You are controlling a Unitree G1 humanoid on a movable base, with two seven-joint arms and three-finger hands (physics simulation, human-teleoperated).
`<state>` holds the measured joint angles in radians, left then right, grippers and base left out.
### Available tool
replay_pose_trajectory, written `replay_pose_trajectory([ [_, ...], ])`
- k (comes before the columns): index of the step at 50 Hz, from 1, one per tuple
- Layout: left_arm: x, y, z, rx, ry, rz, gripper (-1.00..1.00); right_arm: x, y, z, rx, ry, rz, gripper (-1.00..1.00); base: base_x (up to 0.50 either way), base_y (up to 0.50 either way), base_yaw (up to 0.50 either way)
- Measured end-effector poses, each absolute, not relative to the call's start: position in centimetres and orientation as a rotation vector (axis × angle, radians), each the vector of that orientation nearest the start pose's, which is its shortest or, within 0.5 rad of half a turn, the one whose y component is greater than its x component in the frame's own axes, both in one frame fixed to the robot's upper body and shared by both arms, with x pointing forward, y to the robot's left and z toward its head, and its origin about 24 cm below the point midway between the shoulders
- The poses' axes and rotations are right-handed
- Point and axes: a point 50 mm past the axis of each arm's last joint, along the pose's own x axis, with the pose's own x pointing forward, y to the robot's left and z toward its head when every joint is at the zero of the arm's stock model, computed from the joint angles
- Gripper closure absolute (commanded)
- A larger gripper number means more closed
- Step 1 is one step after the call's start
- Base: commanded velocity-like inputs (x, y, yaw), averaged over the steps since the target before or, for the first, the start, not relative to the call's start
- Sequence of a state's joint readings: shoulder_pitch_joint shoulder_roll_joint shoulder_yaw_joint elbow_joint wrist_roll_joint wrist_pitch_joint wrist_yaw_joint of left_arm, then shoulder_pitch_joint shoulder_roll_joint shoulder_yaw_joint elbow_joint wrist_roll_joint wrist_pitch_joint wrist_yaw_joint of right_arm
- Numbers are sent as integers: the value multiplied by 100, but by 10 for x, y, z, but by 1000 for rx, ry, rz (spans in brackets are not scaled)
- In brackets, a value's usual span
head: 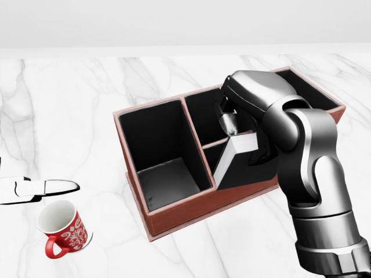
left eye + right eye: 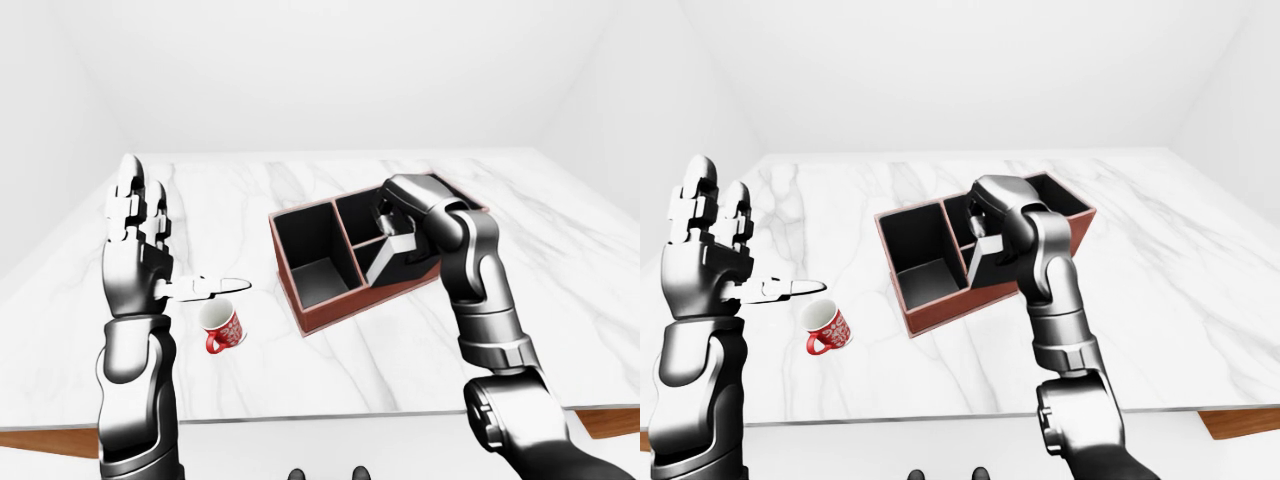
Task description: Pick up the book and place it in the back compartment of the caddy.
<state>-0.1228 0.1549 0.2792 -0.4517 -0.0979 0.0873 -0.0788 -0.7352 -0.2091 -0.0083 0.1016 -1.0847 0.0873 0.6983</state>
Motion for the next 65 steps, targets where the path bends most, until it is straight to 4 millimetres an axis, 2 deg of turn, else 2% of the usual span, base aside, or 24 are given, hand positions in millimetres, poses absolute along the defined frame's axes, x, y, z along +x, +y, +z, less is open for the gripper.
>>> replay_pose_trajectory([
  [20, 242, 214, 175, 110, -504, 116, -100, 362, -129, 205, -1353, -61, 318, 100, 0, 0, 0],
  [48, 242, 214, 175, 110, -504, 116, -100, 387, -127, 220, -1331, -51, 300, 100, 0, 0, 0],
  [65, 242, 215, 176, 109, -507, 118, -100, 401, -131, 215, -1331, -17, 259, 100, 0, 0, 0],
])
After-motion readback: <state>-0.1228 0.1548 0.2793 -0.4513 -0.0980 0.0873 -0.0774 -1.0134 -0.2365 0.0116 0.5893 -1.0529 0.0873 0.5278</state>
